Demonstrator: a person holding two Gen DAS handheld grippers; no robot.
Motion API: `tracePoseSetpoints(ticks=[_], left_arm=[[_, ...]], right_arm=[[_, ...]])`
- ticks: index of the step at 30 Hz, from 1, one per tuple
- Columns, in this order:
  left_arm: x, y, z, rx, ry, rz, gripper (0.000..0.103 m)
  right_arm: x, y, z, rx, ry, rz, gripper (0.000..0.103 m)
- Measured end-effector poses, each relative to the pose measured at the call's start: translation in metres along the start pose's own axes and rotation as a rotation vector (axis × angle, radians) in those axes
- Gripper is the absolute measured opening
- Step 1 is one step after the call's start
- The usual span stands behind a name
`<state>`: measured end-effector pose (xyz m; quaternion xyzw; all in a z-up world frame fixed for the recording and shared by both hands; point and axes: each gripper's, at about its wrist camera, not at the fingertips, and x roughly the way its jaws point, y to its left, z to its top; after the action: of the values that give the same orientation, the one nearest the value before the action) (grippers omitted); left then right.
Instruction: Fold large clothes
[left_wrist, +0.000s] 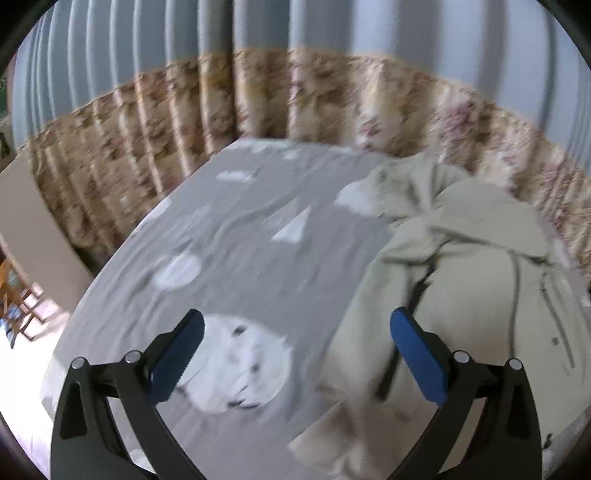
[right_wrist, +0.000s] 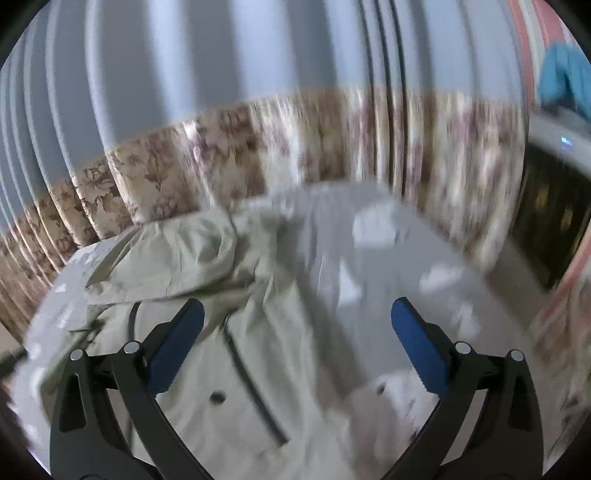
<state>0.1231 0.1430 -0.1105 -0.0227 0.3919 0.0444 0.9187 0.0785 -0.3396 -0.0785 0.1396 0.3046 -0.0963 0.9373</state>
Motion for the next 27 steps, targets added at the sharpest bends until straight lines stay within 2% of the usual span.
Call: tracePoseSetpoints(ticks=[1, 5, 7, 10, 13, 14, 17, 20, 25, 27], left_arm=[[0.001, 0.003, -0.001, -0.004, 0.007, 0.010, 0.101], [0.001, 0.018, -0.005, -0.022, 0.052, 0.030, 0.101], [-0.002, 0.026, -0.006, -0.028, 0.056, 0.037, 0.101], [-0.010, 0.037, -0.009, -0.014, 0.056, 0.096, 0.101], [-0.019, 0.047, -0.016, 0.014, 0.055, 0.124, 0.101], [-0.020, 0.047, -0.018, 0.020, 0.058, 0.117, 0.101], [-0.016, 0.046, -0.031, 0.036, 0.097, 0.034, 0.101], [-0.002, 0.027, -0.038, 0.061, 0.142, -0.038, 0.101], [0.007, -0.009, -0.034, 0.139, 0.126, -0.090, 0.101], [0.012, -0.020, -0.033, 0.159, 0.139, -0.132, 0.101]], right_arm=[[-0.002, -0.001, -0.003, 0.003, -0.020, -0.004, 0.100], [-0.016, 0.010, -0.011, -0.111, -0.119, -0.145, 0.100], [-0.015, 0.014, -0.014, -0.162, -0.100, -0.175, 0.100], [-0.015, 0.012, -0.018, -0.164, -0.067, -0.155, 0.100], [-0.017, 0.011, -0.025, -0.158, -0.060, -0.166, 0.100], [-0.017, 0.011, -0.028, -0.163, -0.050, -0.172, 0.100], [-0.015, 0.012, -0.040, -0.190, -0.004, -0.172, 0.100], [-0.011, 0.011, -0.053, -0.213, 0.046, -0.166, 0.099], [-0.014, -0.004, -0.062, -0.180, 0.084, -0.129, 0.099], [-0.015, -0.010, -0.063, -0.166, 0.100, -0.113, 0.099]])
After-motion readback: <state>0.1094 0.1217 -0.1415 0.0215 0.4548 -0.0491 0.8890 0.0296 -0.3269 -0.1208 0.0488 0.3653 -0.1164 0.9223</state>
